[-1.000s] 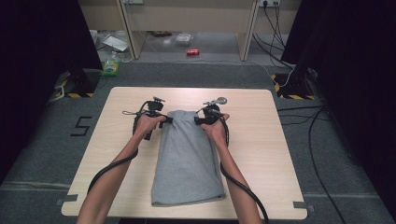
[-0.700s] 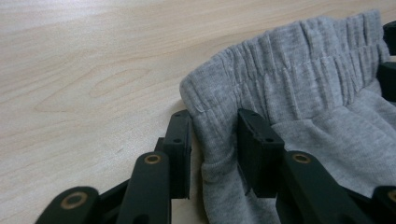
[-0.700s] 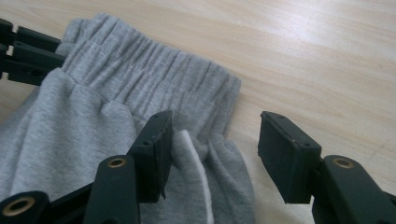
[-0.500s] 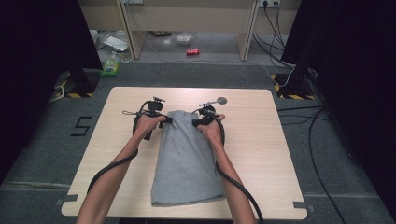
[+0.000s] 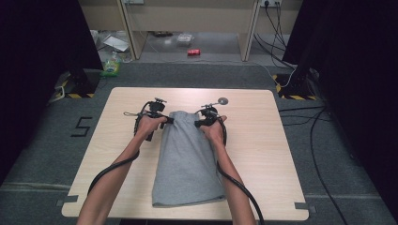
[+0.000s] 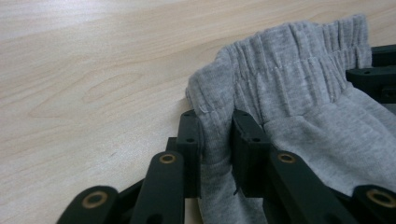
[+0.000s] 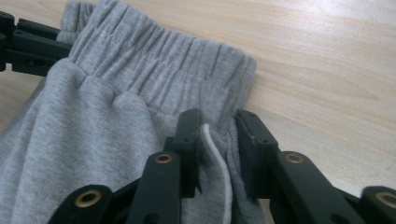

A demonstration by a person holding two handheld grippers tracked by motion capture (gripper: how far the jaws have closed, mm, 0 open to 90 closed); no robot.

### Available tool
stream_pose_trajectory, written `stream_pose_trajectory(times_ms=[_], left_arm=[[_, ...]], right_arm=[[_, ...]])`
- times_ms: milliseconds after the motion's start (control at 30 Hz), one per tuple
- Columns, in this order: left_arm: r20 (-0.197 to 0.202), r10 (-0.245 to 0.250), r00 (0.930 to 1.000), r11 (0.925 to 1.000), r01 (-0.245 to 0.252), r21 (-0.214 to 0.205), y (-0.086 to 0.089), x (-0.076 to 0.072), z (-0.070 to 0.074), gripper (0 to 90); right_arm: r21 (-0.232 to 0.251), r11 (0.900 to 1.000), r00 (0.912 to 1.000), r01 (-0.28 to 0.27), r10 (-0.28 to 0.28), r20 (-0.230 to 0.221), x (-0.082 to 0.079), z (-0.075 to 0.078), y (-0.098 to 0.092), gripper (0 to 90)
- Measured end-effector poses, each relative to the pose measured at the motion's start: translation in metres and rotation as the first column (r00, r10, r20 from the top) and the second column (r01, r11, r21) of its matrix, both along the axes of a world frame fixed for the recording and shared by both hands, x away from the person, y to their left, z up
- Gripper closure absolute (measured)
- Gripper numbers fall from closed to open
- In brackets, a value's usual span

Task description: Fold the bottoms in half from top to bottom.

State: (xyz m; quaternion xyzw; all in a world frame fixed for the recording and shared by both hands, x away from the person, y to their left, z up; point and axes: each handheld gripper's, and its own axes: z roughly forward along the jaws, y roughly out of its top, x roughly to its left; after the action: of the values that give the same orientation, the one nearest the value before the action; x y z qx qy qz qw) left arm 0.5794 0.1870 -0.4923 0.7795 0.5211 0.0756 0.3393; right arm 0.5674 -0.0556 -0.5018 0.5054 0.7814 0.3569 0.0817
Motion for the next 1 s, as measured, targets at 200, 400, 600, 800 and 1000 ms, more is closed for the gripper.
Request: stream_pose_trajectory(times_ms=[200, 400, 600, 800, 1000], left_arm=[[0.006, 0.002, 1.0000, 0.9999, -0.002, -0.015, 0.000, 0.000, 0.002, 77.9], [0.042, -0.013, 0.9990, 0.9999, 0.014, -0.008, -0.002, -0.001, 0.014, 78.4], [0.086, -0.025, 0.9960, 0.9993, 0.028, -0.025, -0.003, -0.002, 0.036, 78.4], [0.131, -0.033, 0.9909, 0.9986, 0.038, -0.037, -0.005, -0.004, 0.058, 78.4], [0.172, -0.052, 0.9837, 0.9963, 0.063, -0.059, -0.006, -0.012, 0.072, 78.6]], right_arm=[[0.032, 0.9995, 0.9998, 0.000, -0.001, 0.021, -0.002, 0.006, -0.004, 77.3], [0.072, 0.9973, 0.9981, -0.019, 0.015, 0.060, -0.002, 0.022, -0.011, 78.5], [0.106, 0.9940, 0.9956, -0.028, 0.018, 0.092, -0.004, 0.031, -0.019, 78.6], [0.129, 0.9906, 0.9896, -0.044, 0.026, 0.141, -0.005, 0.049, -0.026, 78.6], [0.141, 0.9872, 0.9812, -0.074, 0.047, 0.187, -0.009, 0.061, -0.033, 78.6]])
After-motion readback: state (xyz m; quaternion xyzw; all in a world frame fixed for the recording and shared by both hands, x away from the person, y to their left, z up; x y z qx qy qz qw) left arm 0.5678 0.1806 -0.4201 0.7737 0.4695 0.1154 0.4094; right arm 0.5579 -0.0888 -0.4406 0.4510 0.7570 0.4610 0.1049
